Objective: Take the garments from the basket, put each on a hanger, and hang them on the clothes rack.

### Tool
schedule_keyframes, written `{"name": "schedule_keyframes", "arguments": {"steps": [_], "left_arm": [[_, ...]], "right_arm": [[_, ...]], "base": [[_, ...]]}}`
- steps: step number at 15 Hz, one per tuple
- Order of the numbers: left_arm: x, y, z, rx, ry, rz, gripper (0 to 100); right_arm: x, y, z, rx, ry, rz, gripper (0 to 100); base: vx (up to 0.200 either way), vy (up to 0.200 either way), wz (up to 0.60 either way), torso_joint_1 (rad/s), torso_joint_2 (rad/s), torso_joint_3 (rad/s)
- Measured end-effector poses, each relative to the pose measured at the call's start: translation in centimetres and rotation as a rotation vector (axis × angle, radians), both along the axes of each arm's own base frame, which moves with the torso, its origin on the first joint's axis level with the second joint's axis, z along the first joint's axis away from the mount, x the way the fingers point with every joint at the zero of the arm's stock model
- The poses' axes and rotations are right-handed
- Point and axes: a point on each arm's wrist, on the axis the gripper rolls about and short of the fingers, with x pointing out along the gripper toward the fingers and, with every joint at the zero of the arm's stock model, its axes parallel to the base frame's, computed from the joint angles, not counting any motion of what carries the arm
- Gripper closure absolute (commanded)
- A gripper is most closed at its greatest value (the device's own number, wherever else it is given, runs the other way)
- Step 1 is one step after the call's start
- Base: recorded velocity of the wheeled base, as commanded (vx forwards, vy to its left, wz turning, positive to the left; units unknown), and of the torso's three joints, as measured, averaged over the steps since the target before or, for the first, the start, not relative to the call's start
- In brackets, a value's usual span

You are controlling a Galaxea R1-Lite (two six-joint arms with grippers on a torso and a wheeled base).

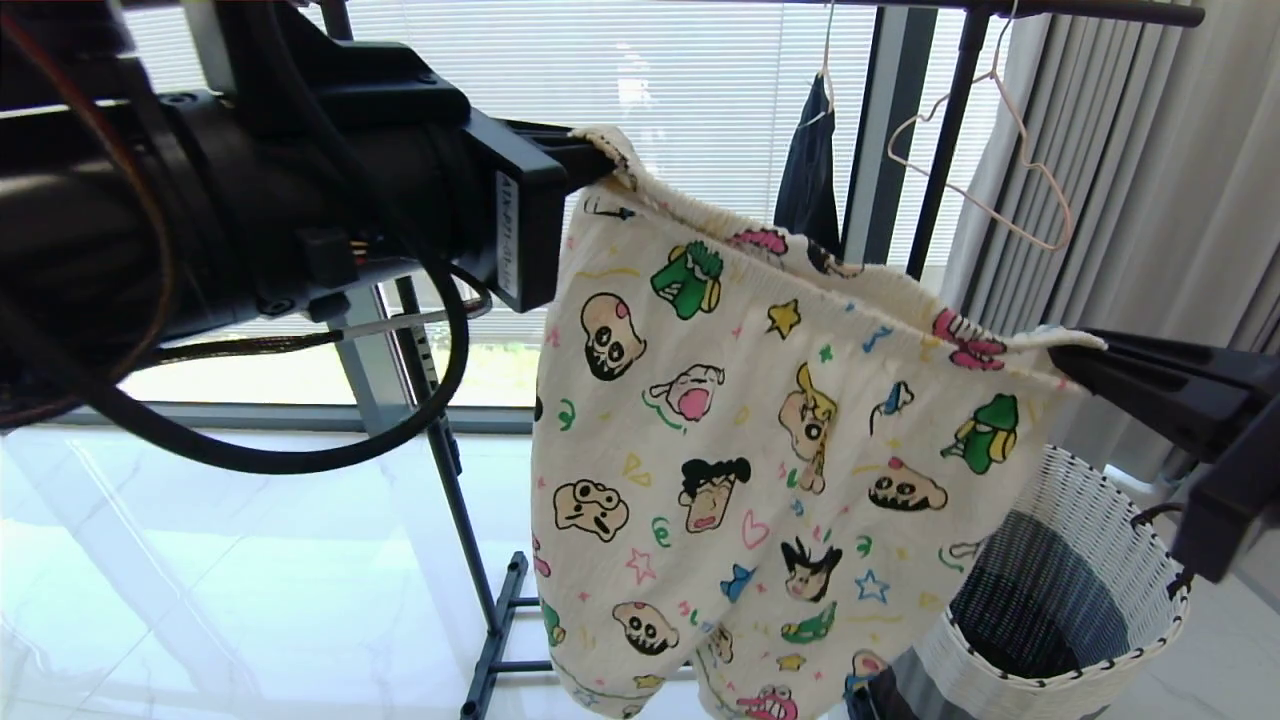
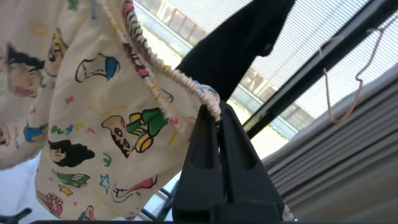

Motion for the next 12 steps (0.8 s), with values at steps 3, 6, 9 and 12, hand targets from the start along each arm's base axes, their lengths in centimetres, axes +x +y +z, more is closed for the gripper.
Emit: {"name": "schedule_keyframes", "arguments": {"steps": [3,6,9,12], "left_arm": [[0.2,-1.3,-0.9,0.023,0.024,-0.031,100],[0.0,-1.3,-1.9,0.066,0.07,-0.032,100],[-1.4,-0.5,-3.0,0.179,0.194,-0.048,100],[-4.6,0.2,-2.9,0.207,0.331,-0.116,100]], "right_arm": [[-1.1,-0.7,0.0,-0.013,-0.025,0.047,100],[-1.0,-1.1,0.2,0.001,-0.027,0.029,100],[0.3,-1.3,1.4,0.051,-0.039,-0.013,100],[1.9,-0.2,3.2,0.09,-0.06,-0.012,100]], "base": [[0.0,0.0,0.0,0.0,0.0,0.0],[0.0,0.0,0.0,0.0,0.0,0.0],[0.0,0.0,0.0,0.0,0.0,0.0],[0.0,0.0,0.0,0.0,0.0,0.0]]}}
